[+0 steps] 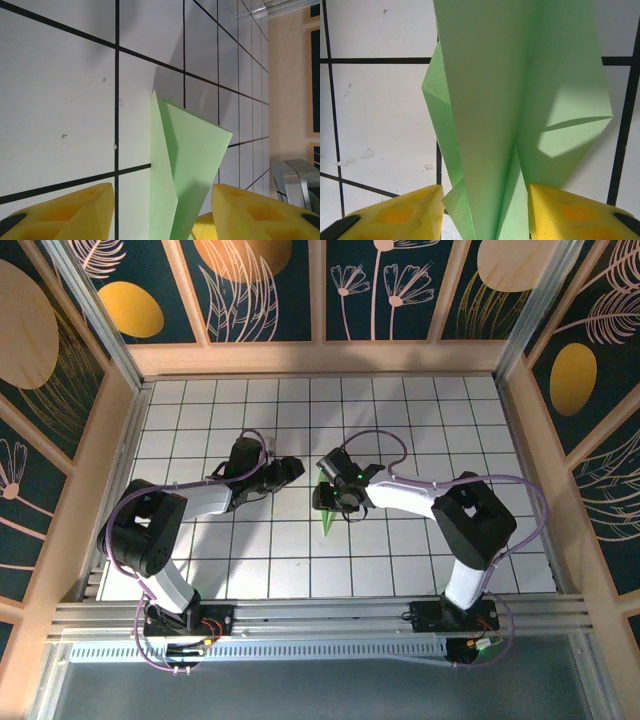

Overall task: Fold a paper plane with a square sheet of paper (fold left side to right side)
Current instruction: Pick up the paper plane at the center of the table.

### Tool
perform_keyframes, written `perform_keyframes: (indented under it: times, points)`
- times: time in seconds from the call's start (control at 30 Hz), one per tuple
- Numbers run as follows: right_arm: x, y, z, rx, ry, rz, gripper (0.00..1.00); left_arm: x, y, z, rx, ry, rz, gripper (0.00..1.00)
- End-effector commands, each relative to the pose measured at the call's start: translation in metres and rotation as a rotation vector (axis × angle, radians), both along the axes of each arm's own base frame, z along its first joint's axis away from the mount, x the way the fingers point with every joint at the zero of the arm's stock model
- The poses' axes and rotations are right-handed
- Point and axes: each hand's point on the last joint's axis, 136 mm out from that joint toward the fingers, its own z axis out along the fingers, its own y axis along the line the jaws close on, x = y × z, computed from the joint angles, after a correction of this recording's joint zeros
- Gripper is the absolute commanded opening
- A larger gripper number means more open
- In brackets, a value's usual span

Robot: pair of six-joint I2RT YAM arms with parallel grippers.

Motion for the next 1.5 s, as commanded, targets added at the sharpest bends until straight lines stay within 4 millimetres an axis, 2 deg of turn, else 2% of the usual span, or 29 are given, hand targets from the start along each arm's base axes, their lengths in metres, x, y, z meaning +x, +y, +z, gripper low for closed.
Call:
perform_keyframes:
  times: [0.0,0.5,0.97,1.47]
  points:
    - [0.001,0.003,0.013,0.001,-0.026,0.006,0.47,-0.002,0.001,-0.006,0.002,0.005,-0.015,0.54]
    - [-0.005,0.004,0.017,0.041,-0.020,0.014,0.38,-0.003,0.000,-0.007,-0.002,0.013,-0.019,0.54]
    - [-0.008,-0.002,-0.001,-0.004,0.007,0.009,0.28,-0.003,0.001,-0.009,0.001,0.015,-0.019,0.54]
    - [-0.005,0.000,-0.015,-0.069,0.019,0.007,0.27,-0.005,0.001,-0.010,0.001,0.017,-0.018,0.54]
